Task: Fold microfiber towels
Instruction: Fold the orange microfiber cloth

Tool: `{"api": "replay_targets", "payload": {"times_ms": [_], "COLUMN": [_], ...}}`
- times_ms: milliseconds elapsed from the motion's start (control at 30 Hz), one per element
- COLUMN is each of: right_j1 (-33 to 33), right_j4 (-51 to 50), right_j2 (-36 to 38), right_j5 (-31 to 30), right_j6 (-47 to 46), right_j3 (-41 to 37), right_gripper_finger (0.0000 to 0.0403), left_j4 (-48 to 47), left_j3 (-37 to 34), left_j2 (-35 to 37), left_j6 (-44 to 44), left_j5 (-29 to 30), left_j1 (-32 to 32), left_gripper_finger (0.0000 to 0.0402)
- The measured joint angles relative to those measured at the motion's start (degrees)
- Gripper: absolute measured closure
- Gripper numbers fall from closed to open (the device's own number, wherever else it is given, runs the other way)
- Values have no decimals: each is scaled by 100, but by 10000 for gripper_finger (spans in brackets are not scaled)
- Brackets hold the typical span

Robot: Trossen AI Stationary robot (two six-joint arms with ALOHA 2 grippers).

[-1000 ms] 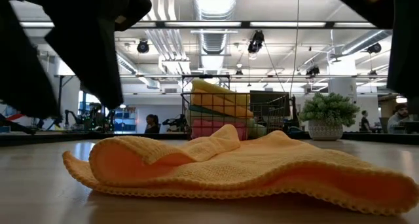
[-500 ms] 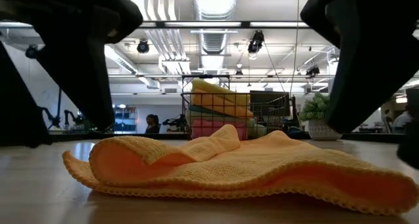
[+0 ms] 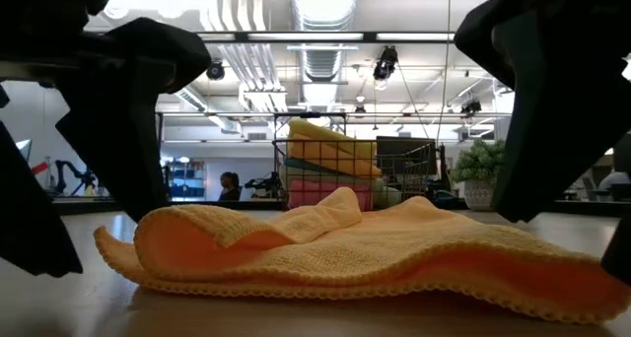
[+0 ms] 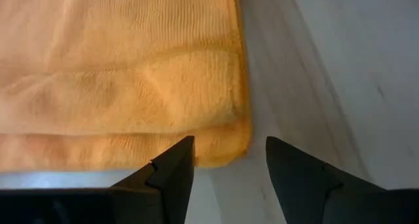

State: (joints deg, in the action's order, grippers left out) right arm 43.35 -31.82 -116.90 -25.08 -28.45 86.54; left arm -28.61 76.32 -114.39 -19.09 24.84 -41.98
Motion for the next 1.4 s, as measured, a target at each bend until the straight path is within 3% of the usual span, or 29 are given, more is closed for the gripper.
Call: {"api": "replay_targets", "payload": {"times_ms": [533,833,1400], "right_j1": [-190,-296,-389], "right_j4": [566,573,580], "right_j2": [-19,-173,-184], "right_j5": [119,478,608], "right_j6": [-3,-299,-472], "right_j3": [-334,-312,-321], "right_gripper_finger": [218,218,218], "left_j4": [418,369,1080], "left_j3": [-263,-224,-58], "left_j2": [4,82,-12], "left_j6": [42,18,933], "left_j5": [78,83,102], "left_j1": [257,133,63], "left_gripper_finger": [228,228,228]}}
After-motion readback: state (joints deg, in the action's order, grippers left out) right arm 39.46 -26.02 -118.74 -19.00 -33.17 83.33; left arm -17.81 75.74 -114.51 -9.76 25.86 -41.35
